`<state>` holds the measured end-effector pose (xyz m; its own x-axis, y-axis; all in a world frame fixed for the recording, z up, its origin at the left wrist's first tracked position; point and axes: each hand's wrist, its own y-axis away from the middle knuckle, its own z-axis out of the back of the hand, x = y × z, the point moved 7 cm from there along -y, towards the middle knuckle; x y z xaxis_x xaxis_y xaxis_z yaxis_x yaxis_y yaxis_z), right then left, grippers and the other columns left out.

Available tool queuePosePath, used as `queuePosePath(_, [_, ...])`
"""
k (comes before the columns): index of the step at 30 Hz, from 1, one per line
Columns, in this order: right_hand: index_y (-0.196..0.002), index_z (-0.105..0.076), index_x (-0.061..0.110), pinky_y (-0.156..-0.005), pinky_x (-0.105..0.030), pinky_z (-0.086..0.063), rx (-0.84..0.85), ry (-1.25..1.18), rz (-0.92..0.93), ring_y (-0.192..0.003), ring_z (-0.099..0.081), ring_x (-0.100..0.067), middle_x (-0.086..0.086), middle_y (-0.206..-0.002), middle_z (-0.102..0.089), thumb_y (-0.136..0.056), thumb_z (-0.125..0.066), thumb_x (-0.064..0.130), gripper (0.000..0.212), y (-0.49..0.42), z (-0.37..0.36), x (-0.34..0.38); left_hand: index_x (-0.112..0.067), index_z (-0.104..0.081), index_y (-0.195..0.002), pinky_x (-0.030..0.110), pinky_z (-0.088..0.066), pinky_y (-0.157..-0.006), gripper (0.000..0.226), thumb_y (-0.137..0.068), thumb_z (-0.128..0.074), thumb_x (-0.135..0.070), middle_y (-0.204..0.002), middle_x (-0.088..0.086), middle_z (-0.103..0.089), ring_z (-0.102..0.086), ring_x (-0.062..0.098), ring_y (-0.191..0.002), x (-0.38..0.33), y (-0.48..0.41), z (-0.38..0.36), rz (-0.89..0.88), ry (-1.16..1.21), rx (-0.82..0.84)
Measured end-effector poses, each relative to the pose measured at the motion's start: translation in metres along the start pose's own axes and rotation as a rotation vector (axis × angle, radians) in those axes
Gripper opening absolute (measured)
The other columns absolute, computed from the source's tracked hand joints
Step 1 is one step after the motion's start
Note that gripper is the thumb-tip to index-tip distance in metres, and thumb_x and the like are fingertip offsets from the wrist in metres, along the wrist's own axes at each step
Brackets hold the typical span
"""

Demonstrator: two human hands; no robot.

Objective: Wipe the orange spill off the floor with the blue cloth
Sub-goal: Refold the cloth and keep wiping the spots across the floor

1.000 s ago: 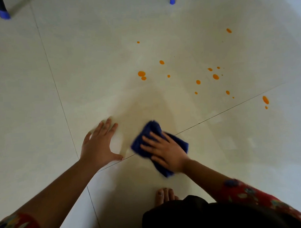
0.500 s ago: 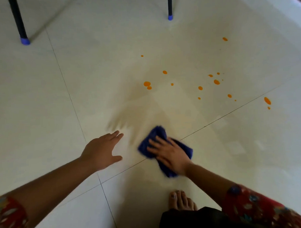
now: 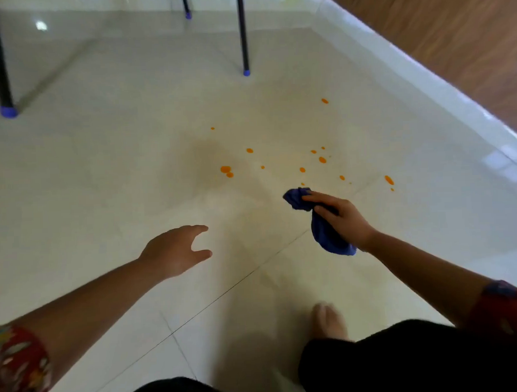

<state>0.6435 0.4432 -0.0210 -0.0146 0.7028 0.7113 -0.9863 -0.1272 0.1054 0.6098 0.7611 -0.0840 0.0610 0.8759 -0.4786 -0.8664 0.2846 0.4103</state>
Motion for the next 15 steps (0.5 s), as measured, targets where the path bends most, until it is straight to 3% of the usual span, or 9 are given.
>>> queuePosePath(3, [-0.122, -0.063, 0.025, -0.098, -0.012, -0.041, -0.025, -0.257, -0.064, -0.115, -0.057, 0.001, 0.011, -0.126, -0.063, -0.099, -0.048, 0.005, 0.034, 0.008, 0.017, 0.005, -0.033, -0.039, -0.144, 0.031, -0.038, -0.104, 0.059, -0.091, -0.057, -0.050, -0.148, -0.011, -0.044, -0.045, 0.013, -0.132, -0.013, -0.009, 0.004, -0.012, 0.062, -0.016])
queuePosePath(7, [-0.129, -0.058, 0.017, -0.096, -0.027, -0.048, -0.034, -0.568, -0.155, -0.116, -0.060, -0.015, -0.001, -0.129, -0.062, -0.101, -0.045, 0.009, 0.032, -0.006, 0.045, -0.031, -0.032, -0.043, -0.142, 0.031, -0.040, -0.103, 0.056, -0.091, -0.059, -0.047, -0.145, -0.009, -0.047, -0.048, 0.013, -0.129, -0.050, -0.032, -0.004, -0.043, 0.053, 0.015])
queuePosePath(11, [-0.125, -0.054, 0.014, -0.073, -0.026, -0.054, -0.105, -0.912, -0.333, -0.091, -0.068, -0.017, -0.002, -0.103, -0.070, -0.101, -0.042, 0.012, 0.027, -0.014, 0.066, -0.077, -0.034, -0.046, -0.139, 0.028, -0.039, -0.100, 0.054, -0.089, -0.060, -0.048, -0.142, -0.012, -0.049, -0.047, 0.011, -0.130, -0.097, -0.072, -0.005, -0.069, 0.037, 0.042])
queuePosePath(13, [-0.110, -0.056, 0.012, -0.059, -0.021, -0.054, -0.118, -0.877, -0.377, -0.071, -0.068, -0.012, 0.001, -0.079, -0.071, -0.101, -0.039, 0.009, 0.020, -0.013, 0.075, -0.099, -0.035, -0.048, -0.137, 0.028, -0.039, -0.099, 0.052, -0.089, -0.060, -0.048, -0.140, -0.014, -0.051, -0.048, 0.011, -0.128, -0.125, -0.097, -0.003, -0.083, 0.044, 0.024])
queuePosePath(15, [-0.105, -0.061, 0.013, -0.061, -0.013, -0.049, -0.208, -0.521, -0.269, -0.063, -0.060, 0.000, 0.012, -0.076, -0.068, -0.100, -0.035, 0.000, 0.030, -0.022, 0.104, -0.126, -0.035, -0.050, -0.136, 0.028, -0.039, -0.098, 0.050, -0.089, -0.061, -0.046, -0.137, -0.015, -0.053, -0.049, 0.010, -0.127, -0.158, -0.125, -0.003, -0.093, 0.075, -0.002])
